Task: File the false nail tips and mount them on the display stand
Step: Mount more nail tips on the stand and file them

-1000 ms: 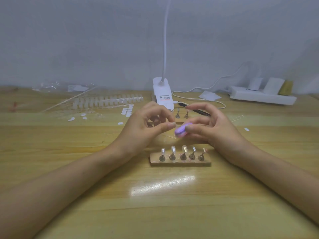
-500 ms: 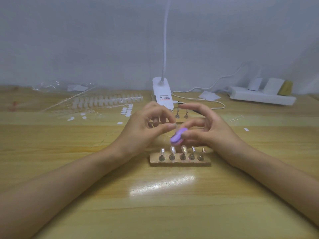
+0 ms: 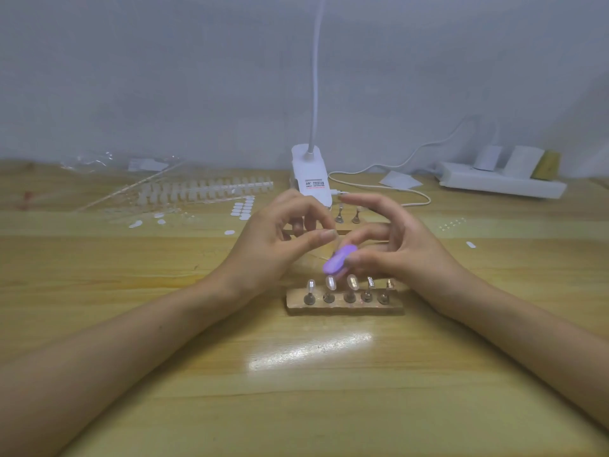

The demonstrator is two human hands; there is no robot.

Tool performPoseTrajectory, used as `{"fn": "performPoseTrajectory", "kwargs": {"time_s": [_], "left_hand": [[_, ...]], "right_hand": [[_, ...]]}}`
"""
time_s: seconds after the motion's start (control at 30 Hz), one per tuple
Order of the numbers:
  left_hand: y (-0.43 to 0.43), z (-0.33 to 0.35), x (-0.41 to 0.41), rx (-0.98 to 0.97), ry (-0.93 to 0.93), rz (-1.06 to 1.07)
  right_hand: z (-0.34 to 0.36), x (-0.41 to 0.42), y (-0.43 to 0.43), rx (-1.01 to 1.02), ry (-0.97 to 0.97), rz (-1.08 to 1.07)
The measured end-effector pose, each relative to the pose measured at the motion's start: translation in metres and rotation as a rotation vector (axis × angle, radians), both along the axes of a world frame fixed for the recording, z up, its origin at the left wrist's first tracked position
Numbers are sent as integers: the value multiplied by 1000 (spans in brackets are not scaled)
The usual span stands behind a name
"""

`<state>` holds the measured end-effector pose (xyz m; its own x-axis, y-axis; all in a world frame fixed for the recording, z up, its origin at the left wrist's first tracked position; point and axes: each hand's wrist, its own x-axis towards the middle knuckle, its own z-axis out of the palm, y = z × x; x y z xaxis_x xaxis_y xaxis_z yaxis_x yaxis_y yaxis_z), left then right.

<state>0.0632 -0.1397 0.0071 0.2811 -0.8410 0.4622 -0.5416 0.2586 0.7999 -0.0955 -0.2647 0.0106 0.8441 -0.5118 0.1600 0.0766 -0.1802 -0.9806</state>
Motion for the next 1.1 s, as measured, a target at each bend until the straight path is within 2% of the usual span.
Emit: {"fn": "performPoseTrajectory", "kwargs": {"time_s": [0.03, 0.13, 0.27, 0.37, 0.5, 0.6, 0.73, 0.83, 1.1], "left_hand": [[0, 0, 0, 7, -13, 2], [0, 1, -2, 21, -1, -5], [0, 1, -1, 14, -21, -8], [-1, 0, 0, 19, -12, 2], [-1, -1, 1, 16, -26, -3], [-2, -2, 1, 17, -1, 1], [-2, -1, 1, 18, -43, -2], [-2, -1, 1, 21, -29, 0], [-2, -2, 1, 6, -14, 17]], "right_hand": [[0, 0, 1, -15, 4, 21], [-1, 0, -5, 84, -69, -95], [0, 1, 0, 8, -1, -11], [-2, 1, -5, 74, -81, -132], [-1, 1, -1, 27, -25, -38], [-2, 0, -6, 66, -101, -151], [-2, 1, -1, 13, -28, -24], [-2, 0, -4, 77, -109, -135], [-2, 0, -3, 23, -42, -60]]}}
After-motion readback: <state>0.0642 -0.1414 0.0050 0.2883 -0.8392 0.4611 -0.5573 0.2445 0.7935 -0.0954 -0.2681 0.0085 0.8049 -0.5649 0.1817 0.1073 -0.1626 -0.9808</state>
